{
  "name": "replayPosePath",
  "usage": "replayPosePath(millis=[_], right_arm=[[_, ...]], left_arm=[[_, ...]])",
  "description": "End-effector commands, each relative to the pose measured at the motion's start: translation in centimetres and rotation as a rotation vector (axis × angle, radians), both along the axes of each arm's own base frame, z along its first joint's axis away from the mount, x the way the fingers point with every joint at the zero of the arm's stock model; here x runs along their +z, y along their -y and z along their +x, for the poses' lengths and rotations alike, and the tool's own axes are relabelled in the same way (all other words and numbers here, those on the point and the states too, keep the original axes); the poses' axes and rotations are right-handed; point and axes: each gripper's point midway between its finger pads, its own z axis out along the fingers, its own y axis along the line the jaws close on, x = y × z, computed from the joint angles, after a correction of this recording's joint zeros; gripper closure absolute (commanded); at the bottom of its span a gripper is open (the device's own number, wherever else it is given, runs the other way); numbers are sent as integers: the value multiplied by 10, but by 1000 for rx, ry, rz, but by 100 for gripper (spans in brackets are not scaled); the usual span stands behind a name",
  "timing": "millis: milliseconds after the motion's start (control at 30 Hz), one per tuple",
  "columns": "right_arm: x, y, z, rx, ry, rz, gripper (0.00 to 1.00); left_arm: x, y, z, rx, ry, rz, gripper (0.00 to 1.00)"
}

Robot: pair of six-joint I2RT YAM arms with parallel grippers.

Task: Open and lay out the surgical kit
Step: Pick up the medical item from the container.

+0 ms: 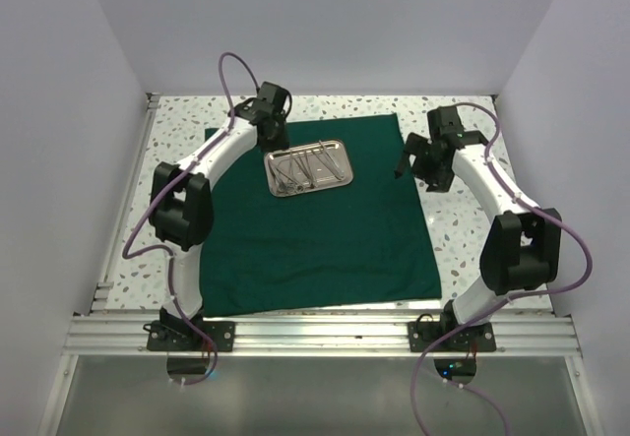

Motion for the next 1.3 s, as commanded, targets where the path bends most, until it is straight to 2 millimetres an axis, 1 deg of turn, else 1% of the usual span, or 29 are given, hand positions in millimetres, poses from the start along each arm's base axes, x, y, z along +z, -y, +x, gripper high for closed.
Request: replayPosePath(millis=[0,33,100,133,233,533,633,767,1033,1267], right_arm=[[6,4,-14,21,8,-14,8],[5,5,-16,23,1,-19,8],[2,7,-20,30,-15,-34,8],[2,8,-21,31,-16,-38,8],[2,10,-22,34,-18,-46,8],[-2,11,-24,42,-36,-54,8],[-4,11,-24,45,-42,-57,8],[-6,12,-25,48,-50,-66,8],[-9,15,-25,50,-67,-87,8],[-12,18,-27,54,-85,-99,8]], left_arm=[[-6,-4,-9,39,-17,33,61],[-13,-4,-15,39,-31,44,56],[-14,-4,-19,40,-29,38,52],[-21,-3,-23,33,-39,38,48],[-25,-3,-25,42,-45,39,45],[-45,-5,-26,57,-76,59,48],[-55,-5,-26,60,-93,70,49],[-63,-3,-26,57,-108,65,51],[-76,-1,-25,52,-128,66,55],[-89,0,-28,51,-155,64,60]])
